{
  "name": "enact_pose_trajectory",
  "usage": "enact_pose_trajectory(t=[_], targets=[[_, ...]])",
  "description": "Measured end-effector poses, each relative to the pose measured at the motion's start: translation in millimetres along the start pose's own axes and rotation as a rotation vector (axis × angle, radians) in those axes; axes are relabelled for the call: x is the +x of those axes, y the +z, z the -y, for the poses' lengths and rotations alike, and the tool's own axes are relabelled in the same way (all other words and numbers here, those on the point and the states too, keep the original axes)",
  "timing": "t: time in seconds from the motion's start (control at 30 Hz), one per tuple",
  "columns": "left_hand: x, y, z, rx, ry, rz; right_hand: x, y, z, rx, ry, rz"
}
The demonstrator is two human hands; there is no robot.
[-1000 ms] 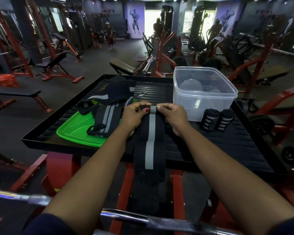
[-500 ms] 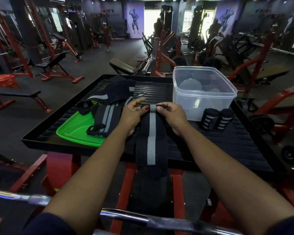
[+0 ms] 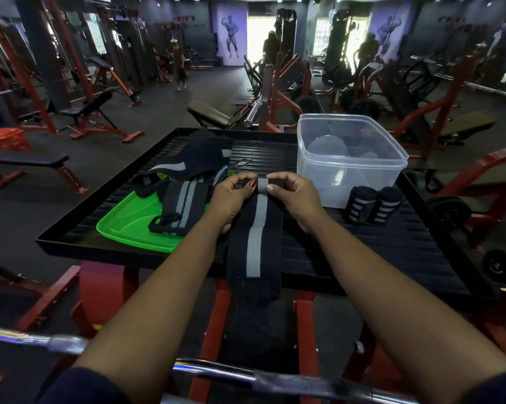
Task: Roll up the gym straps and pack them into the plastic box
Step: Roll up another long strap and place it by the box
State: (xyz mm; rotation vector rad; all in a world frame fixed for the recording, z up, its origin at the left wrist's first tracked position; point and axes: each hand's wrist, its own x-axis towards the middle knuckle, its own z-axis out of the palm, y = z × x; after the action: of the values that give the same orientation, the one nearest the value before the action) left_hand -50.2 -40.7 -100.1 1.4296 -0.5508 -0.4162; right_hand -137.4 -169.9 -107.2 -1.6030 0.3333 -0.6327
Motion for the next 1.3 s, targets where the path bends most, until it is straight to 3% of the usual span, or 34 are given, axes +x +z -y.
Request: enact_pose_trajectory(t=[0.27, 0.43, 0.67, 0.83, 1.07, 1.3], targets=[[1.5, -1.1, 0.1, 0.068, 0.077, -0.009, 1.7, 3.9, -3.3, -0.015, 0.002, 0.012], [4.4, -2.0, 3.7, 0.103, 0.016, 0.011, 3.2, 1.9, -5.0, -0.046, -0.046, 0.015], [3.2, -2.1, 1.1, 0.178, 0.118, 0.014, 3.2, 3.6, -6.7, -0.081, -0.009, -0.005], [3.9, 0.2, 1.7, 0.135, 0.040, 0.004, 6.7, 2.8, -10.2, -0.113, -0.061, 0.002], [4.9, -0.8, 2.7, 0.201, 0.113, -0.022, 5.3, 3.0, -11.2, -0.180, -0.041, -0.005], [3.6, 0.3, 3.2, 0.118, 0.060, 0.000, 9.8, 2.0, -13.6, -0.171, -0.070, -0.024]])
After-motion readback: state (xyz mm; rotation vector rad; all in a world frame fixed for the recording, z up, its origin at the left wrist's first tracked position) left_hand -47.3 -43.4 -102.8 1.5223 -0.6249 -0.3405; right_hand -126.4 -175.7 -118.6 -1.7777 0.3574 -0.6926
